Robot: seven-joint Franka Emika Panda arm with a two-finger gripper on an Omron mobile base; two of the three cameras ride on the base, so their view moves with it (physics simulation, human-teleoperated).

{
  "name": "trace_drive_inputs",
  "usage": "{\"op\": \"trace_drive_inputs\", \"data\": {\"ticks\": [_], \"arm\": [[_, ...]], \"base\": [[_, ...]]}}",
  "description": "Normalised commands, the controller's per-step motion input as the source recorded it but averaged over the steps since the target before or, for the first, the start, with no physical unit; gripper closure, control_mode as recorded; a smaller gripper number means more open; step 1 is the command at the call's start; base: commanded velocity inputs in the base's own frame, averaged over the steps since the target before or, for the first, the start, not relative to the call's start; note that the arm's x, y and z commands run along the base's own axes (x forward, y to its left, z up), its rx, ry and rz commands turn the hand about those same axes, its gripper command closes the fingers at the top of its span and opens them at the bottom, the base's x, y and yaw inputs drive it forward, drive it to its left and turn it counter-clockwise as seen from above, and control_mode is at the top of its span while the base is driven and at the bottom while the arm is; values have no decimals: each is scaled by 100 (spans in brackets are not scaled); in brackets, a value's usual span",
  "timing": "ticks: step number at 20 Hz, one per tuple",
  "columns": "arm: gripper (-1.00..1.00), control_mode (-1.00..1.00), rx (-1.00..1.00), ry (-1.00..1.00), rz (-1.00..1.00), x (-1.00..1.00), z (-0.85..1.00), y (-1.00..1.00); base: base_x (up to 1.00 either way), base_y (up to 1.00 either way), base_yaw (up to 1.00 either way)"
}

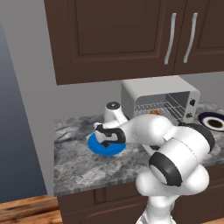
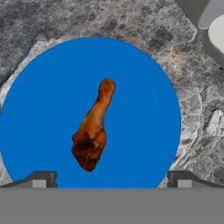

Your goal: Open the toaster oven door. Place the bread on the bottom rack in the toaster oven and place the chicken drumstick on the top rack.

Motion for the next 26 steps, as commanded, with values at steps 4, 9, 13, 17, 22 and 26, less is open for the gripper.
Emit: {"op": "trace_drive_inputs", "data": {"ticks": [4,9,13,17,22,26], "arm": [[-100,-100,2,6,0,24,-24,4],[-100,-100,0,3,-1,28,-24,6],[-100,-100,0,2,-1,25,-24,7],[-100,-100,1,6,-2,14,-17,7],[-100,-100,2,9,-6,0,-15,6],[-100,-100,3,9,-7,1,-13,1]], "base": [[0,0,0],[0,0,0],[0,0,0],[0,0,0],[0,0,0],[0,0,0]]}}
